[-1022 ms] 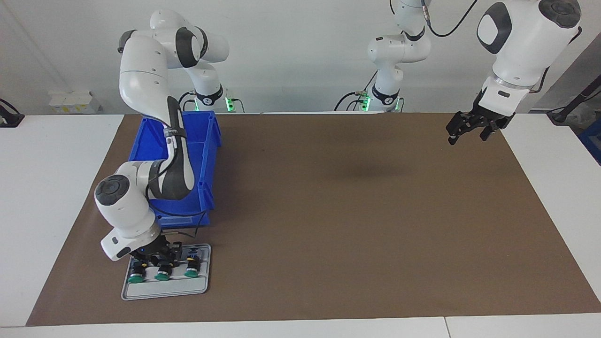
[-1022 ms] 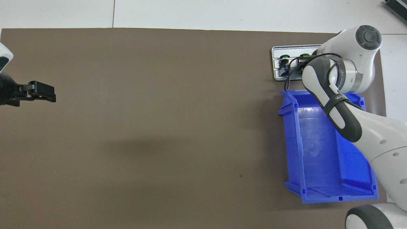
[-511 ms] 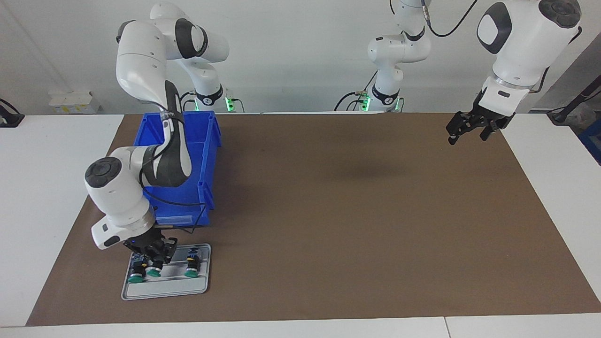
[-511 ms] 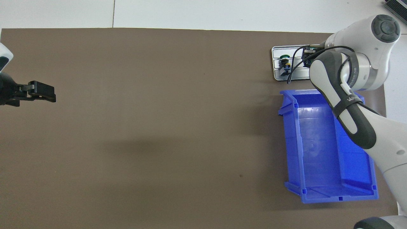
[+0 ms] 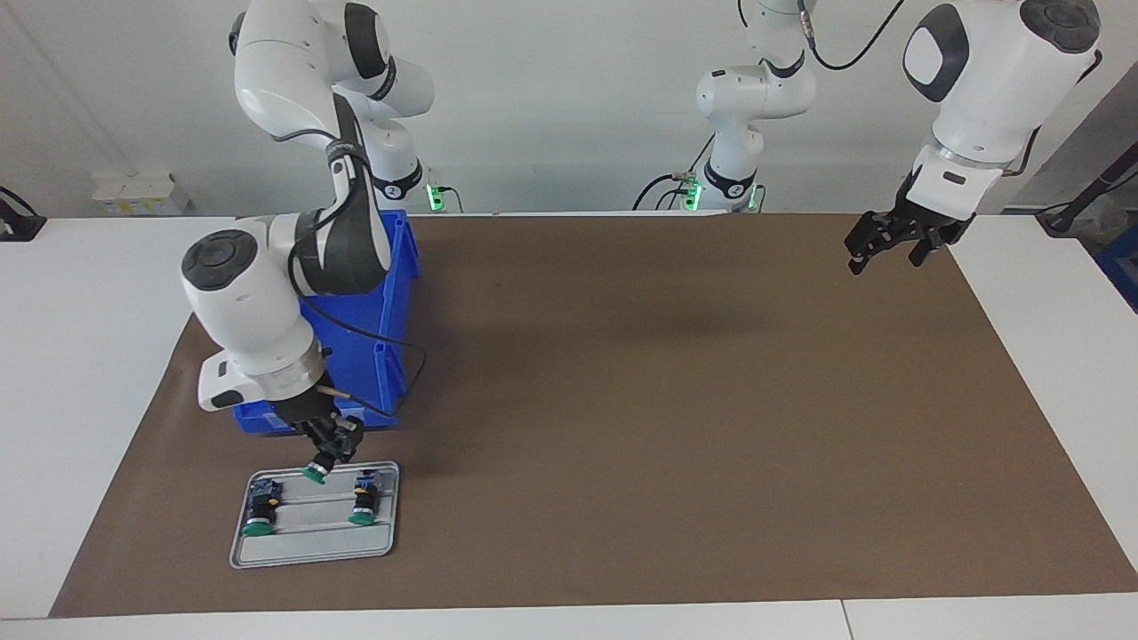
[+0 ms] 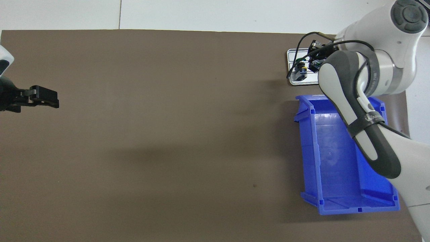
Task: Place and press button with both arms
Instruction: 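Carry the part with the right gripper and set it on the table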
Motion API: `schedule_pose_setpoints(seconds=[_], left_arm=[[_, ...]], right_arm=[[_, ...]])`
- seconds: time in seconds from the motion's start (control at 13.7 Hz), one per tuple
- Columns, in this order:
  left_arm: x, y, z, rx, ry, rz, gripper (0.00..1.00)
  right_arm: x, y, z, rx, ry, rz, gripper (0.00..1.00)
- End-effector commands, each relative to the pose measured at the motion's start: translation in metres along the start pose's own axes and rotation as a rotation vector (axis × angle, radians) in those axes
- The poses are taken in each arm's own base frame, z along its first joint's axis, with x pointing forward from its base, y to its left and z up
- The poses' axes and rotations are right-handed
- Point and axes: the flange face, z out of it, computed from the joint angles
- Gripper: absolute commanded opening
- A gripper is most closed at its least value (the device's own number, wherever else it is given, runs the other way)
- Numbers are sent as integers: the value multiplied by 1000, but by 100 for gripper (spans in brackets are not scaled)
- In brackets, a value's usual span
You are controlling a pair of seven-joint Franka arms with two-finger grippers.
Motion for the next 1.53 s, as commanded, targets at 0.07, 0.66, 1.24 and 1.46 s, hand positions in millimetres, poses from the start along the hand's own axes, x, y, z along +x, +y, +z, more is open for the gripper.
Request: schedule_pose_setpoints(seconds=[0.07, 0.66, 1.24, 1.46], left_arm=[[-8, -3, -2, 5, 2, -12, 100], [-8, -3, -2, 5, 2, -12, 100], [-8, -3, -2, 5, 4, -13, 100], [-8, -3, -2, 5, 4, -12, 100]], right_arm=[[-52, -46, -11, -30, -37, 249, 0], [-211, -170, -27, -75, 41, 774, 0], [-329, -245, 26, -79, 93, 942, 0], [-361, -255, 50, -98, 97, 946, 0]])
